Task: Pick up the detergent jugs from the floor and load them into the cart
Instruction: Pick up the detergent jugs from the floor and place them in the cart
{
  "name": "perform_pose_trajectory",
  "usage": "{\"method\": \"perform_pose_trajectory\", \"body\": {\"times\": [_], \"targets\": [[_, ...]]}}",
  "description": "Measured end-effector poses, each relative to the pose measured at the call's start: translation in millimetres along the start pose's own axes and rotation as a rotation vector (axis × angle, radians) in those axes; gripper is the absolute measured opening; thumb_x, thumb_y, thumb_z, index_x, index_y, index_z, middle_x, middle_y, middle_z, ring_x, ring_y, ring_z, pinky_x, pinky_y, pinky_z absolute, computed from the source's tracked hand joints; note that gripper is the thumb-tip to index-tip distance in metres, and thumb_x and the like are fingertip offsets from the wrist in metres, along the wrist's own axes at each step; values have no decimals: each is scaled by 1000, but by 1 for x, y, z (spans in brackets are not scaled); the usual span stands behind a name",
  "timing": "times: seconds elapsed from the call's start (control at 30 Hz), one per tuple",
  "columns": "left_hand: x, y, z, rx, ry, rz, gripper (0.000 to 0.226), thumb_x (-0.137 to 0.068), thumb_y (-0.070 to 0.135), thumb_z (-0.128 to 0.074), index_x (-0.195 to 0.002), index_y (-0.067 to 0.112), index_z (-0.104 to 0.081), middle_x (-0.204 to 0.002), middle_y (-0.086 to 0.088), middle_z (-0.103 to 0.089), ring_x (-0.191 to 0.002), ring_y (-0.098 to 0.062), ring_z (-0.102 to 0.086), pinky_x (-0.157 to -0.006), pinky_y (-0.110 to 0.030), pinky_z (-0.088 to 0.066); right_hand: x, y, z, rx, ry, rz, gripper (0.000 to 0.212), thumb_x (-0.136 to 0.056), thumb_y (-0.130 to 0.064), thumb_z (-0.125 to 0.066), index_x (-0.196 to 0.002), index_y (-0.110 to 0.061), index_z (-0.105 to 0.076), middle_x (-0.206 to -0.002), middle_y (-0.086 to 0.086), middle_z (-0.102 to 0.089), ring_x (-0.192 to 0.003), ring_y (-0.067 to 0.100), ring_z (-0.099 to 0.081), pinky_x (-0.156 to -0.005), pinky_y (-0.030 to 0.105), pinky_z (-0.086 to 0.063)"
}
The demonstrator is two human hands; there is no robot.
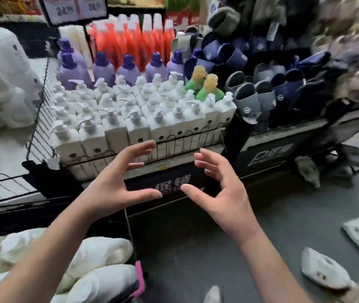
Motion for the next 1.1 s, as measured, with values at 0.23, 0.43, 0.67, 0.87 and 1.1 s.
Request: {"method": "perform_pose_trajectory", "body": {"times": [0.23, 0.43, 0.67, 0.87, 1.1], "targets": [[-104, 62, -147, 94, -246, -137, 97, -74, 46, -89, -156, 26, -42, -159, 11, -50, -149, -12, -46, -117, -42, -47, 39, 58, 157, 44, 293, -81, 74, -83, -29, -88, -146, -32, -51, -142, -16, -61, -135, 13, -58, -115, 41, -45], [-180, 132, -290, 124, -429, -256, 97, -76, 48, -87, -157, 25, -40, -160, 12, -48, -151, -13, -44, -116, -35, -46, 86, 119, 305, 87, 530, -159, 74, -81, -22, -90, -145, -27, -52, -140, -12, -64, -131, 14, -62, -112, 36, -48], [-227, 184, -409, 203, -580, -327, 95, -76, 49, -87, -157, 31, -40, -160, 12, -47, -151, -13, -43, -116, -44, -47, 139, 158, 436, 129, 772, -235, 69, -79, -39, -86, -139, -35, -53, -136, -13, -65, -127, 14, -64, -110, 41, -50], [-265, 207, -508, 241, -723, -346, 92, -80, 38, -91, -157, 29, -41, -157, 15, -50, -149, -7, -44, -116, -31, -45, 177, 178, 503, 190, 919, -290, 68, -78, -36, -89, -136, -41, -53, -134, -14, -67, -127, 13, -65, -108, 36, -49], [-322, 228, -639, 288, -926, -450, 95, -76, 51, -86, -157, 28, -41, -158, 14, -49, -150, -10, -44, -118, -42, -46, 216, 227, 571, 264, 1048, -436, 72, -79, -14, -90, -136, -36, -53, -138, -14, -64, -127, 6, -63, -109, 28, -47]]}}
Point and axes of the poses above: each hand's wrist, its own x-axis away from the middle knuckle, its own z-axis out of the back of the hand, y = z × x, the point moved 6 cm from there along -x, towards the middle knuckle
